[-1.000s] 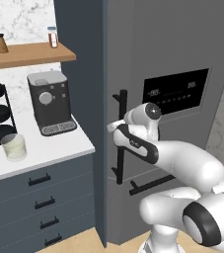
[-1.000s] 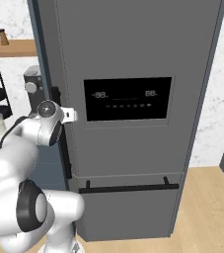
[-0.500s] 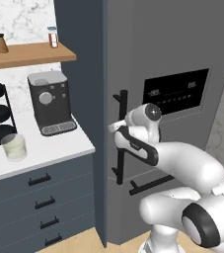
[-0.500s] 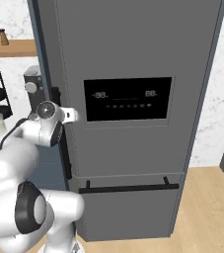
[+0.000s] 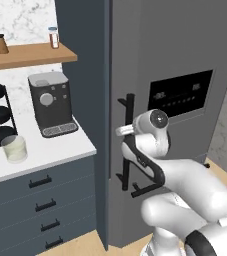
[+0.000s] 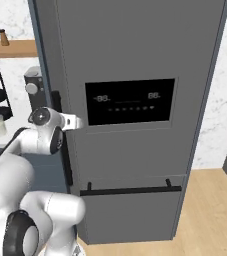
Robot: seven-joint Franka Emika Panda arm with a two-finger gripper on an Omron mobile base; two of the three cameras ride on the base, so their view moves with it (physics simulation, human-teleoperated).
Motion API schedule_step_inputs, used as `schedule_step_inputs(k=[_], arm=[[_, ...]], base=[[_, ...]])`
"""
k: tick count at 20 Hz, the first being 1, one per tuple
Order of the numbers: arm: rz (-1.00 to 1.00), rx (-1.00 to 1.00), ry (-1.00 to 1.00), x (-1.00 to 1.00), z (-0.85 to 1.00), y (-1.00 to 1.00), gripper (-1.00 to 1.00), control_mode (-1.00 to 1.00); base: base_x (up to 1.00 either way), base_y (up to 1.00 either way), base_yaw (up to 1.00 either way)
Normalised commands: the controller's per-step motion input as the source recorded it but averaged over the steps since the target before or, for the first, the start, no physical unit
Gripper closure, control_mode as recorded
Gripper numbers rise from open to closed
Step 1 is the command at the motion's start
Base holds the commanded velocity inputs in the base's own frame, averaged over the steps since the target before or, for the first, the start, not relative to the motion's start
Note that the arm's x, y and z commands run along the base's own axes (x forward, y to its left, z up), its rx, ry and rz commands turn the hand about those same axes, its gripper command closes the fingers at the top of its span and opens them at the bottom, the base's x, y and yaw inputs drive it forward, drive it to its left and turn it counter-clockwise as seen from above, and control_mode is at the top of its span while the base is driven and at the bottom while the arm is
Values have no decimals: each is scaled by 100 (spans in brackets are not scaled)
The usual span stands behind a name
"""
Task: Grab a lemon wedge from the fridge and one ice cube from the ice bowl, and put them in the glass of lemonade.
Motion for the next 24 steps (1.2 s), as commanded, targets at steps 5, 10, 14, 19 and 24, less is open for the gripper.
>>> schedule_step_inputs(k=[5,10,14,19,24], arm=[[-18,10,0,-45,9,-100,100,-100],[-17,15,3,-64,26,-100,100,-100],[-17,14,9,-59,38,-100,100,-100],[-16,13,9,-66,35,-100,100,-100],[-17,13,2,-72,22,-100,100,-100]], base=[[0,0,0],[0,0,0],[0,0,0],[0,0,0],[0,0,0]])
